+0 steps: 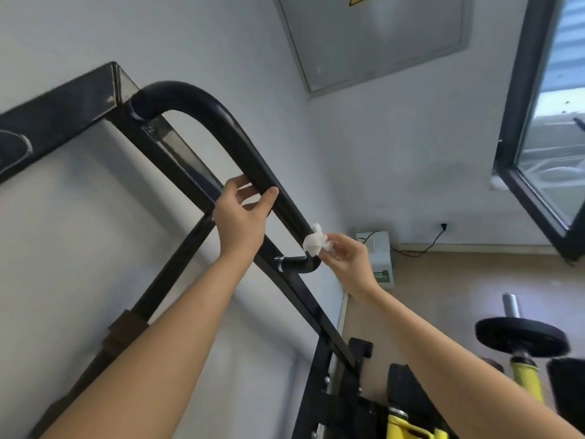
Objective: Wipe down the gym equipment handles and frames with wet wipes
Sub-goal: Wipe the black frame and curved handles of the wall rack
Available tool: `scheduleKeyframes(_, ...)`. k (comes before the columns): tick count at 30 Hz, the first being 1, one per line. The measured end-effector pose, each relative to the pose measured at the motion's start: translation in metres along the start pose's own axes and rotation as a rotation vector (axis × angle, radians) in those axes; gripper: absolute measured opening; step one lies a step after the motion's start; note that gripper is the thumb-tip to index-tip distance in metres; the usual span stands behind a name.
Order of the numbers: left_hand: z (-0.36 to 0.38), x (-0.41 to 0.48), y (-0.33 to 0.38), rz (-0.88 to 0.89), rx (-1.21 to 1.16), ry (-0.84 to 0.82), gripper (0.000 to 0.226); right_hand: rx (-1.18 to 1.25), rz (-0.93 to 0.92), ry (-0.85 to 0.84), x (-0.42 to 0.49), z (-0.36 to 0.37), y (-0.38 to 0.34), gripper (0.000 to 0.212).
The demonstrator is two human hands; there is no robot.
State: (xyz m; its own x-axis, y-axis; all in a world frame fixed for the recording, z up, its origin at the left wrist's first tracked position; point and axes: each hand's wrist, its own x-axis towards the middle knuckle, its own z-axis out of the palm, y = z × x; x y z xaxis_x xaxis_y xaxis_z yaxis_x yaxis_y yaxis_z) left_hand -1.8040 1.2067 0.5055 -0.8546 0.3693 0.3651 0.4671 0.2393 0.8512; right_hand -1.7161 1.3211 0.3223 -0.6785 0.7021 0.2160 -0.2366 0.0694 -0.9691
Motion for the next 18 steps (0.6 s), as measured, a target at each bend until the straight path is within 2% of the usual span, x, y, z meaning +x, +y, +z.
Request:
scheduleKeyframes(4, 0.001, 0.001, -0.001, 0.002, -0.031, -0.018, 0.044, 0.105, 0.042, 0.084, -0.007, 0.008, 0.006, 0.014)
scheduleKeyframes(8, 0.002, 0.001, -0.002, -0.004, -0.063, -0.033, 0.038, -0.015, 0.114, 0.171, -0.018, 0.012, 0.023, 0.009)
scheduleKeyframes(10, 0.003, 0.0, -0.002, -0.004, -0.067, -0.029, 0.036, -0.129, 0.186, 0.124, -0.029, 0.014, 0.039, 0.008)
scheduleKeyframes(14, 0.003, 0.0, -0.003, -0.01, -0.095, -0.038, 0.034, -0.329, 0.407, -0.149, -0.045, 0.02, 0.071, 0.02)
scheduleKeyframes(16, 0.002, 0.001, -0.002, -0.009, -0.104, -0.046, 0.037, -0.357, 0.446, -0.132, -0.037, 0.012, 0.069, 0.023)
scheduleKeyframes(18, 0.002, 0.001, -0.003, -0.016, -0.116, -0.046, 0.038, -0.341, 0.42, -0.039, -0.013, -0.004, 0.048, 0.026)
